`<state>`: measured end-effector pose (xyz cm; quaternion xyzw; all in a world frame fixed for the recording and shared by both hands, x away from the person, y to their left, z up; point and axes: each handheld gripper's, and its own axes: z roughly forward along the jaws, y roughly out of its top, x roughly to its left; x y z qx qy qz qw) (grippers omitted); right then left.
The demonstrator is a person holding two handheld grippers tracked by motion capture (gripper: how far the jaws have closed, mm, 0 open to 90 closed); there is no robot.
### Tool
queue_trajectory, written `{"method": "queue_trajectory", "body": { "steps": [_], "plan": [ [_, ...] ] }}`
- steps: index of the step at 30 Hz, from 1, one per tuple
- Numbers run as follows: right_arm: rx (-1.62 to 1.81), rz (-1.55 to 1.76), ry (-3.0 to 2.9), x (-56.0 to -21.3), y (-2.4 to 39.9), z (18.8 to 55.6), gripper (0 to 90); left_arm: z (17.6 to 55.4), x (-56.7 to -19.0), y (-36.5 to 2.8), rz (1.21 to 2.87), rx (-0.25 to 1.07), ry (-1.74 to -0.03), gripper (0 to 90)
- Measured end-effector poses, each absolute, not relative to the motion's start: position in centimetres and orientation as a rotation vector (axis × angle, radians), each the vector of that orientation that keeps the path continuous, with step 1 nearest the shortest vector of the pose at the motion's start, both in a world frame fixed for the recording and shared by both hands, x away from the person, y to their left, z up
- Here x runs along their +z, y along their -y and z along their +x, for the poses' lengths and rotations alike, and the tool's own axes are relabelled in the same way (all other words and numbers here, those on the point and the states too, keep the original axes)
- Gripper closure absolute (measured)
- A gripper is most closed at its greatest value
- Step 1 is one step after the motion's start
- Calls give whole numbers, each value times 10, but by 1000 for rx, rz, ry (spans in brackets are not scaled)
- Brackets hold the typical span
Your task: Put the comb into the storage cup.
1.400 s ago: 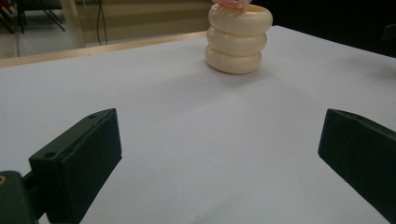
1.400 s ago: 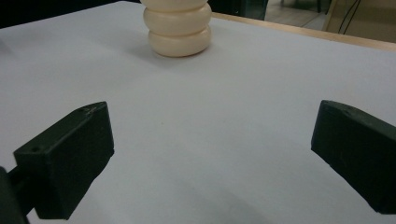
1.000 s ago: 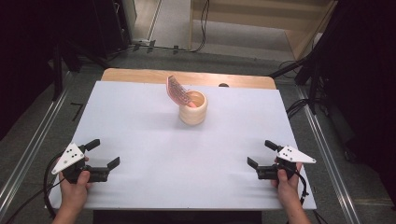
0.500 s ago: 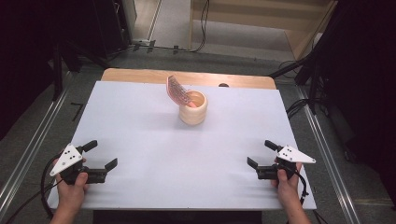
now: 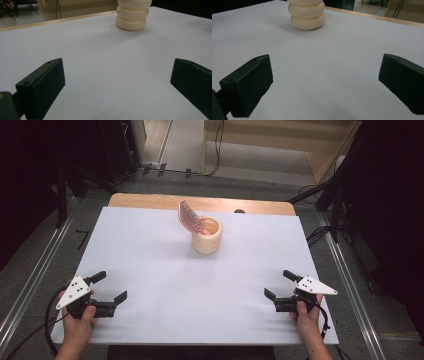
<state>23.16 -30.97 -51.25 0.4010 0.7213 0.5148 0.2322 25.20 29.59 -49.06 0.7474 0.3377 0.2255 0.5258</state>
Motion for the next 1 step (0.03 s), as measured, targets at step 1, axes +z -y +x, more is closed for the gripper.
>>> {"method": "queue_trajectory", "body": {
  "steps": [1],
  "plan": [
    [1416,1102,-1981,-513,310,232,0,252,-491,-296,1788,538,-808,0]
  ]
}}
